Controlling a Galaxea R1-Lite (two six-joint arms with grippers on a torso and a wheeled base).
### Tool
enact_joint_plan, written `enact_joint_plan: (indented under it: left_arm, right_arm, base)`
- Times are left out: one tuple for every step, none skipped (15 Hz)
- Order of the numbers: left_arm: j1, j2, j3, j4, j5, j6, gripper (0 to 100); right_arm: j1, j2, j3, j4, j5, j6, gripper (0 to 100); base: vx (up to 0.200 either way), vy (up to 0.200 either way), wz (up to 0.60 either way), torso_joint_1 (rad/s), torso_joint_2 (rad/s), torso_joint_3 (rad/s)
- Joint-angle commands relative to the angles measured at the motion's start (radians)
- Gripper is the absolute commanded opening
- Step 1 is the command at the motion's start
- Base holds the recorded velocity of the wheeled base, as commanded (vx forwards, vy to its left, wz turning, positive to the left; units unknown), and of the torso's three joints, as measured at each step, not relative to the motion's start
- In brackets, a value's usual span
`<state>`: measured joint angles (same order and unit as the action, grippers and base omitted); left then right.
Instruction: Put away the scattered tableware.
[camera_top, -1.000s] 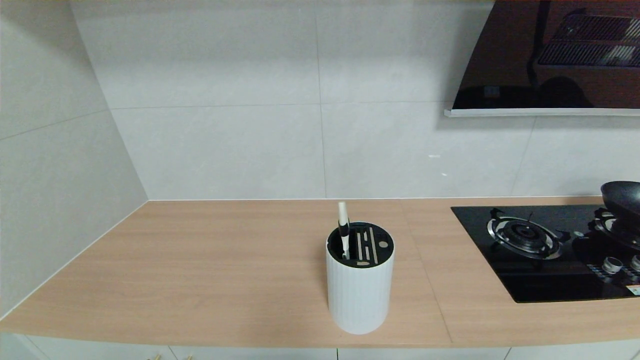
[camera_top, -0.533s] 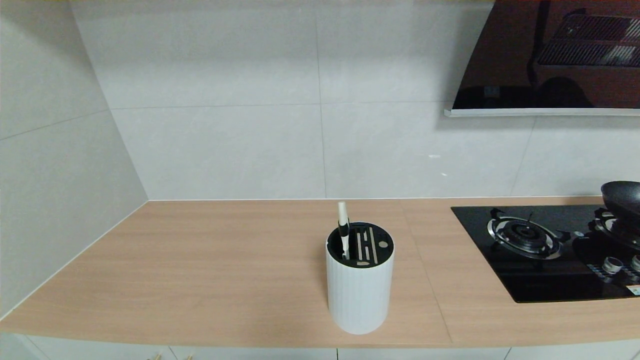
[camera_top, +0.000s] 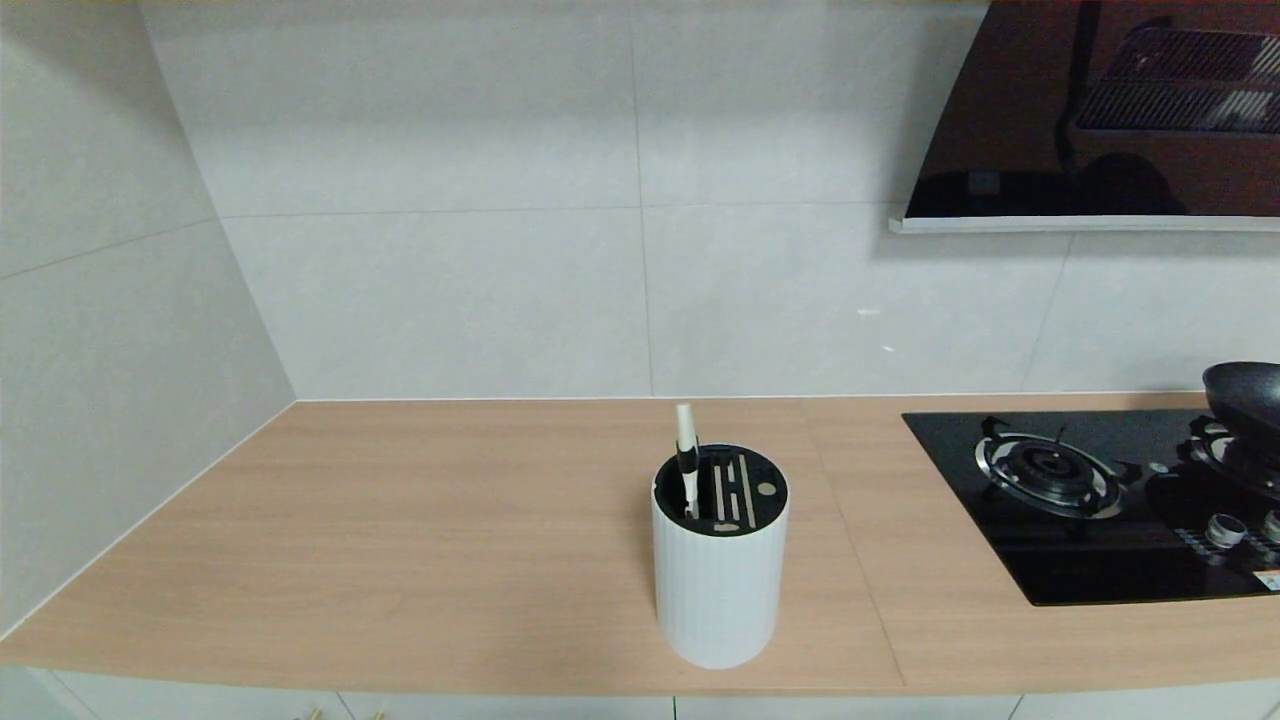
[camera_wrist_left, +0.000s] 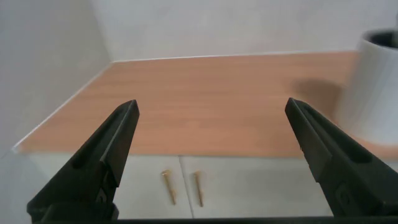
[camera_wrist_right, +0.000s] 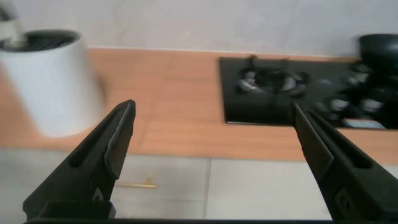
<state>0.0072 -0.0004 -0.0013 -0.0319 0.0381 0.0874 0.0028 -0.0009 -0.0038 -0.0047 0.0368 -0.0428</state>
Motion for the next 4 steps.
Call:
enact_joint_plan:
  left_arm:
    - [-0.003,0.002,0.0,0.007,-0.026,0.0,100]
    - [-0.003,0.002,0.0,0.009,-0.026,-0.006,100]
    - [-0.003,0.002,0.0,0.007,-0.026,-0.012,100]
    - [-0.003,0.003,0.001,0.024,-0.032,-0.029,100]
  right_arm:
    - [0.0,0.002,0.002,0.002,0.002,0.003,100]
    - [0.0,0.002,0.002,0.002,0.002,0.003,100]
    - [0.0,0.002,0.002,0.002,0.002,0.003,100]
    - [0.0,0.001,0.002,0.002,0.002,0.003,100]
  base:
    - [0.0,0.0,0.0,0.0,0.0,0.0]
    - [0.0,0.0,0.0,0.0,0.0,0.0]
    - [0.0,0.0,0.0,0.0,0.0,0.0]
    - [0.0,0.0,0.0,0.0,0.0,0.0]
